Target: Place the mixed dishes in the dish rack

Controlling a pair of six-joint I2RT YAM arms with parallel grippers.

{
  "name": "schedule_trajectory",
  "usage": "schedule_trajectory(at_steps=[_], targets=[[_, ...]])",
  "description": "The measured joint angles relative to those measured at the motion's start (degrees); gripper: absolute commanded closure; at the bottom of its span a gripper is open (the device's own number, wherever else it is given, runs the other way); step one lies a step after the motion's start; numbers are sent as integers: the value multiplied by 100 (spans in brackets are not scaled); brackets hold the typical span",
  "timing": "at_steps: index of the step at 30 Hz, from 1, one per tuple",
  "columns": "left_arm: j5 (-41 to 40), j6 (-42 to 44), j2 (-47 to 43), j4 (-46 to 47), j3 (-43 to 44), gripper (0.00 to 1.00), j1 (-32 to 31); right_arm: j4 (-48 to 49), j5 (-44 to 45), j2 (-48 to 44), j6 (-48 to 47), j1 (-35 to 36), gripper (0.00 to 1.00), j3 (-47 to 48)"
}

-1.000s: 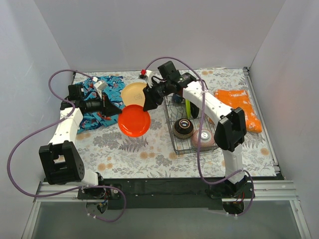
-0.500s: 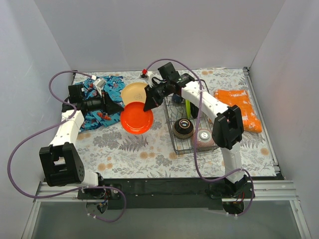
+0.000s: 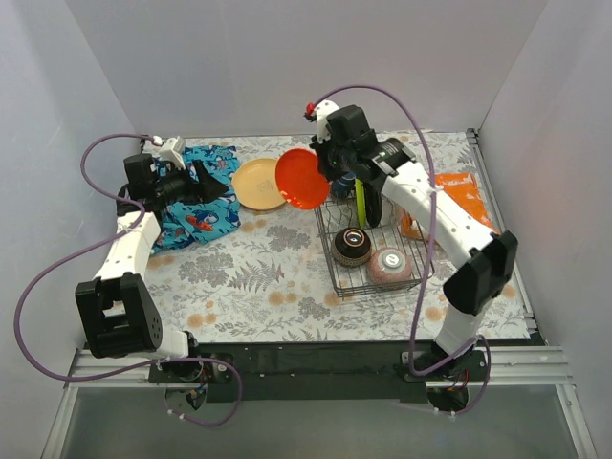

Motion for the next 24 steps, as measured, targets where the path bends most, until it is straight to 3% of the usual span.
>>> schedule_trajectory(at_steps=[6, 11, 24], targets=[[-96, -264, 2, 168, -136, 31, 11, 323, 2485, -1082, 229, 197, 99, -992], [-94, -374, 2, 168, -262, 31, 11, 365, 3823, -1086, 319, 254, 99, -1676], [-90, -411, 0, 105, -457, 31, 11, 295, 4669, -533, 658, 256, 99, -1661]])
